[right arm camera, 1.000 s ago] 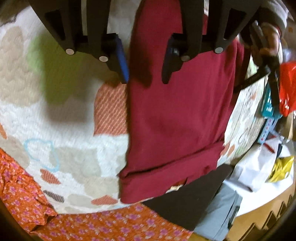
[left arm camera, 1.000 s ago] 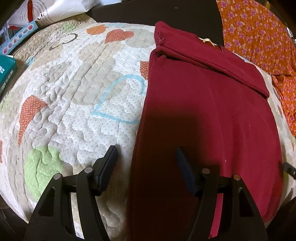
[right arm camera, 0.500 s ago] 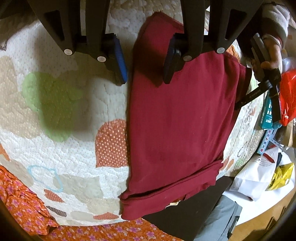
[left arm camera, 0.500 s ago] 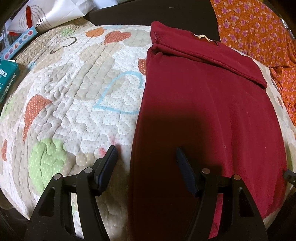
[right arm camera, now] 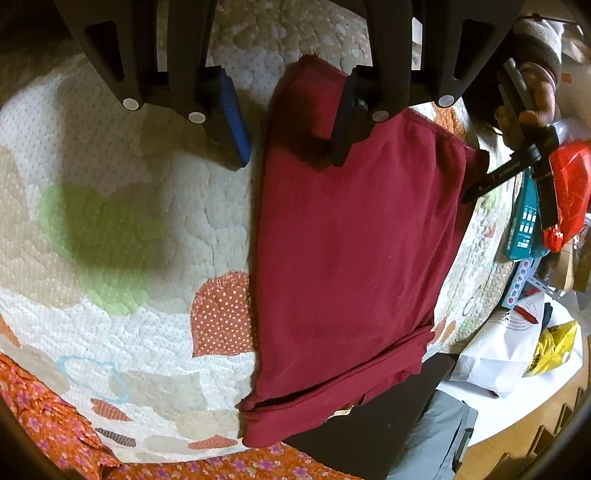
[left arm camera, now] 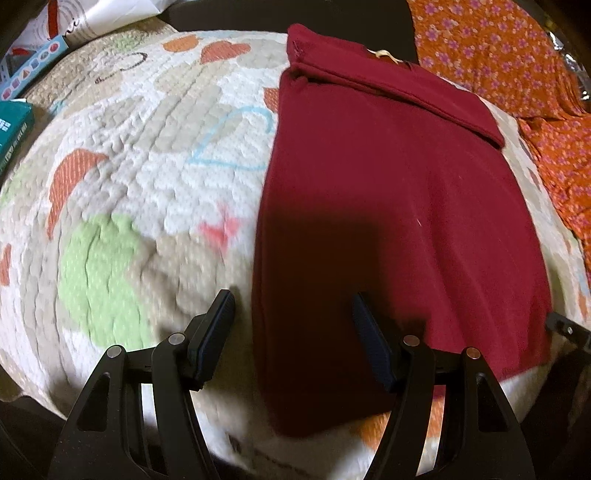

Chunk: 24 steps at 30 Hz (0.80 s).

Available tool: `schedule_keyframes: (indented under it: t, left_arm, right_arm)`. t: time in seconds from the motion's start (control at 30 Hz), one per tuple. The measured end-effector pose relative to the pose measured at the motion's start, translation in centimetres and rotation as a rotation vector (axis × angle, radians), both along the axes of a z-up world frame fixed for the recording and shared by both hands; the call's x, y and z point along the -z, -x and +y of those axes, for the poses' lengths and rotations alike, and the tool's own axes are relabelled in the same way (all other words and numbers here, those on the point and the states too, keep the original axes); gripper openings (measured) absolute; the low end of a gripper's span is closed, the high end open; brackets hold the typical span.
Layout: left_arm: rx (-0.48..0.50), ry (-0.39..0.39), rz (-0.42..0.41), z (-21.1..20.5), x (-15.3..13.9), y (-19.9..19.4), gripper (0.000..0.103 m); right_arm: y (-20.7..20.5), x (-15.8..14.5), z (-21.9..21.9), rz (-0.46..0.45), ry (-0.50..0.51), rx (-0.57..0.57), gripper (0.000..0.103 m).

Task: Fold small clothes
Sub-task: 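Grasp the hem of the folded dark red shirt with the left gripper and lift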

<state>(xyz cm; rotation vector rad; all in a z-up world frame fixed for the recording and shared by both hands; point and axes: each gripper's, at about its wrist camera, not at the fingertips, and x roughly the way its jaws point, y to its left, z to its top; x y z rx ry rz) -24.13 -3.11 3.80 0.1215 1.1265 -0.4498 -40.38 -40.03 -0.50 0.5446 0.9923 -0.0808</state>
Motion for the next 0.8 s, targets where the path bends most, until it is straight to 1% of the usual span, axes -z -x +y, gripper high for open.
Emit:
schedule_keyframes:
  t: [0.2,0.4,0.5,0.53,0.57,0.63,0.7,0.8]
  left_arm:
    - [0.021,0.03,0.049,0.8,-0.2,1.4,0.066]
    - [0.017,0.058,0.102,1.4,-0.1,1.3,0.066]
    - [0.018,0.062,0.116,1.6,0.0,1.3,0.066]
    - [0.019,0.059,0.116,1.5,0.1,1.3,0.066]
    - [0.023,0.053,0.112,1.5,0.1,1.5,0.066]
    - [0.03,0.044,0.108,1.3,0.2,1.5,0.066]
    - [0.031,0.04,0.108,1.2,0.2,1.5,0.066]
    - [0.036,0.054,0.122,1.2,0.3,1.4,0.066]
  right_arm:
    - [0.9,0.3,0.3,-0.007,-0.026,-0.026,0.045]
    - [1.6,1.1,0.4,-0.022,-0.121,-0.055,0.046]
    - [1.6,1.2,0.5,-0.037,-0.143,-0.057,0.05]
    - [1.6,1.2,0.5,-0.044,-0.154,-0.057,0.053]
    - [1.6,1.3,0.4,-0.052,-0.168,-0.056,0.059]
    - [1.6,1.5,0.3,-0.076,-0.208,-0.049,0.064]
    - [1.4,1.5,0.4,-0.089,-0.219,-0.043,0.066]
    - [1.4,1.4,0.5,-0.098,-0.228,-0.04,0.066]
